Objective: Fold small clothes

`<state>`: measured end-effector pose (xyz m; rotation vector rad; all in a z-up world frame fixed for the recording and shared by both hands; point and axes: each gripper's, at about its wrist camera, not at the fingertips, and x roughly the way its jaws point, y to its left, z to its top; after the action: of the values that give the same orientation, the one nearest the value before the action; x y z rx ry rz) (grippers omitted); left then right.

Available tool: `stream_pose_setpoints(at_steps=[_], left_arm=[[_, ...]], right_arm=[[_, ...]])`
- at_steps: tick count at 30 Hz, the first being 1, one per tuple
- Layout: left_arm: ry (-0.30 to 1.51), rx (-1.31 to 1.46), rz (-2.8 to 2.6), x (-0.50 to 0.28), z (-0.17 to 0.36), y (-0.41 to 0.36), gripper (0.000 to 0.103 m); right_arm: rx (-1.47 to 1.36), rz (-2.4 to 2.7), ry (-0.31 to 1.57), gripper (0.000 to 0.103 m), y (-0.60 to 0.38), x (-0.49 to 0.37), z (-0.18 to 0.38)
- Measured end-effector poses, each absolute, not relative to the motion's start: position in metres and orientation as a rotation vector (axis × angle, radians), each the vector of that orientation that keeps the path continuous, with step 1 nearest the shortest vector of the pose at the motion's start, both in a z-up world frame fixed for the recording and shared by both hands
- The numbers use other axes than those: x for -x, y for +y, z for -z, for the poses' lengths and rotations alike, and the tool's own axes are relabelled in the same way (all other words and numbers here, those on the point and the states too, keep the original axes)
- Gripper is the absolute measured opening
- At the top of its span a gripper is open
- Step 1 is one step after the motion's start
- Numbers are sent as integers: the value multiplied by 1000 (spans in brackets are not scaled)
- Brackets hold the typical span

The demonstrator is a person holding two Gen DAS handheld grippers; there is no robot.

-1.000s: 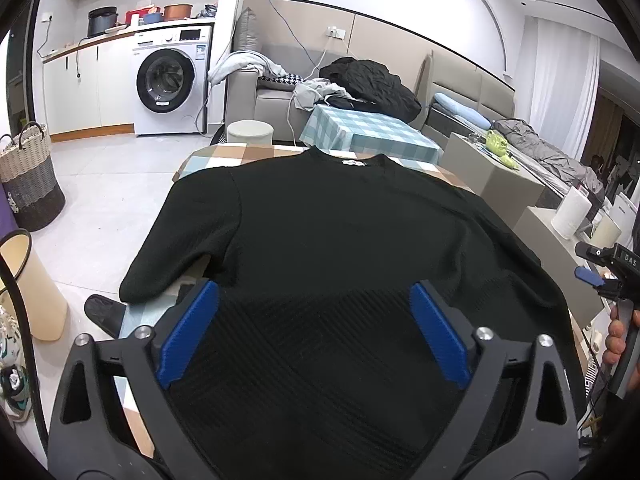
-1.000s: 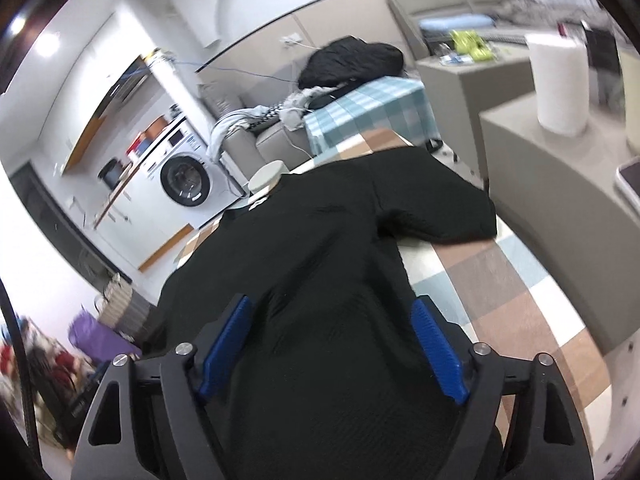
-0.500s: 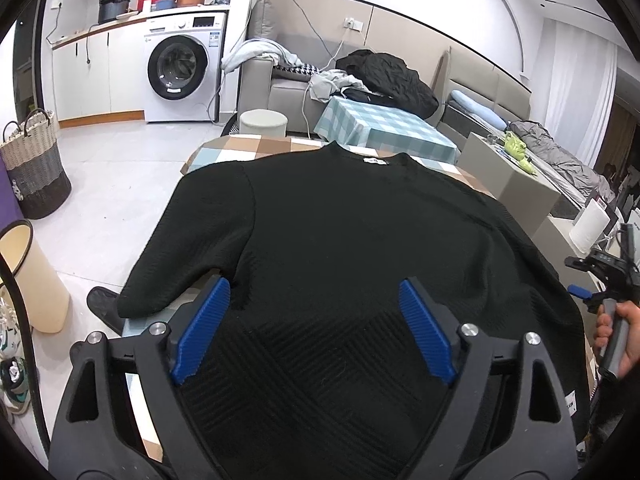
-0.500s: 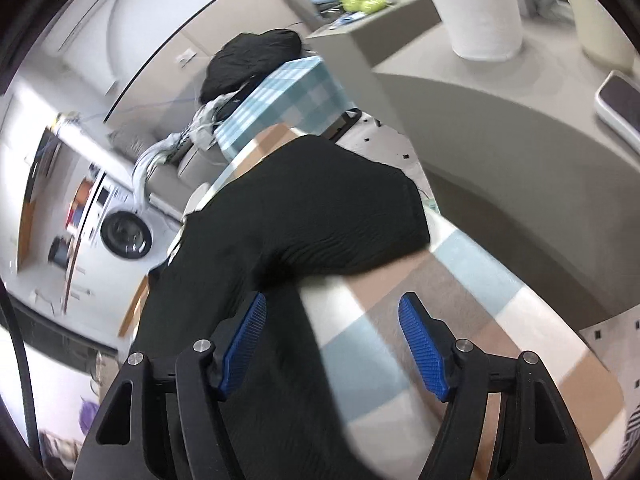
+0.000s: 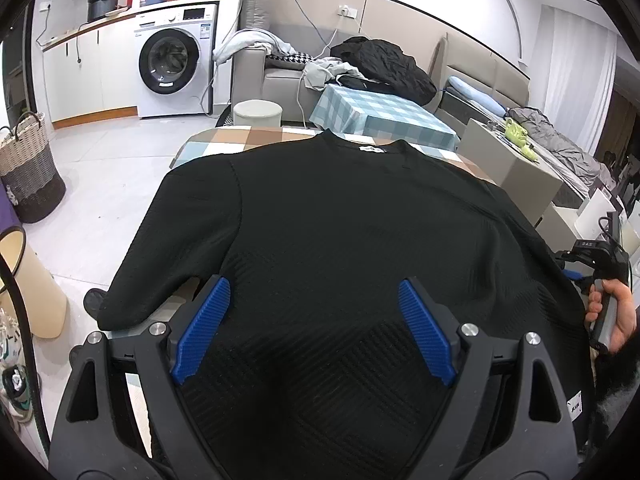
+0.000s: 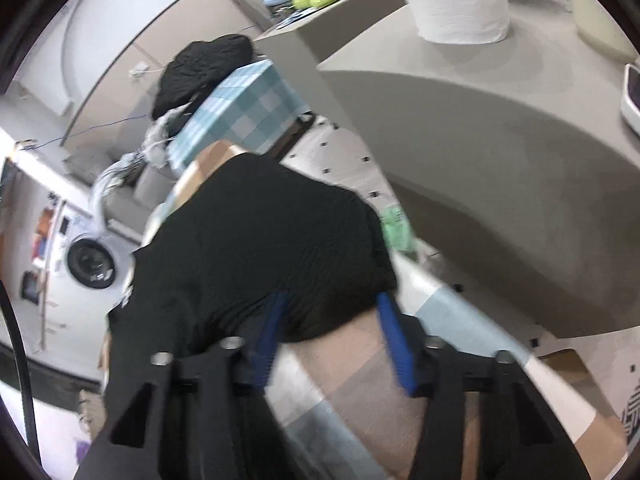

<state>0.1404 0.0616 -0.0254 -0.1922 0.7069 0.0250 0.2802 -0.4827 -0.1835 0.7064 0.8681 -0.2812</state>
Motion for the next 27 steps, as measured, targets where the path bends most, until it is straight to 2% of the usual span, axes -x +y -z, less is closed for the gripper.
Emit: stream_pose_setpoints(at_steps=[2,6,8,11,20,24,27], left_arm=[[704,185,-22,-142,25,60,85],[699,177,-20,-145,25,58,85],[701,179,-17,-145,24,57,85],[700,180,-17,-146,24,57,85],[692,185,-2,-147,26,57,85],[685,190,5,-149,27,57,85],[685,190,13,-149,29,55,85]], right_arm=[[-708,305,866,29,-487,-283,184],[-709,313,844,22,-495,-280,182],[-688,313,836,13,-497,-281,181],[-675,318,821,7,-498,-277,182],[-474,359,701,6,-461,-285,145],[-389,157,537,6,-419,-285,107],[-262,-173,565,6,-350,-290,96]])
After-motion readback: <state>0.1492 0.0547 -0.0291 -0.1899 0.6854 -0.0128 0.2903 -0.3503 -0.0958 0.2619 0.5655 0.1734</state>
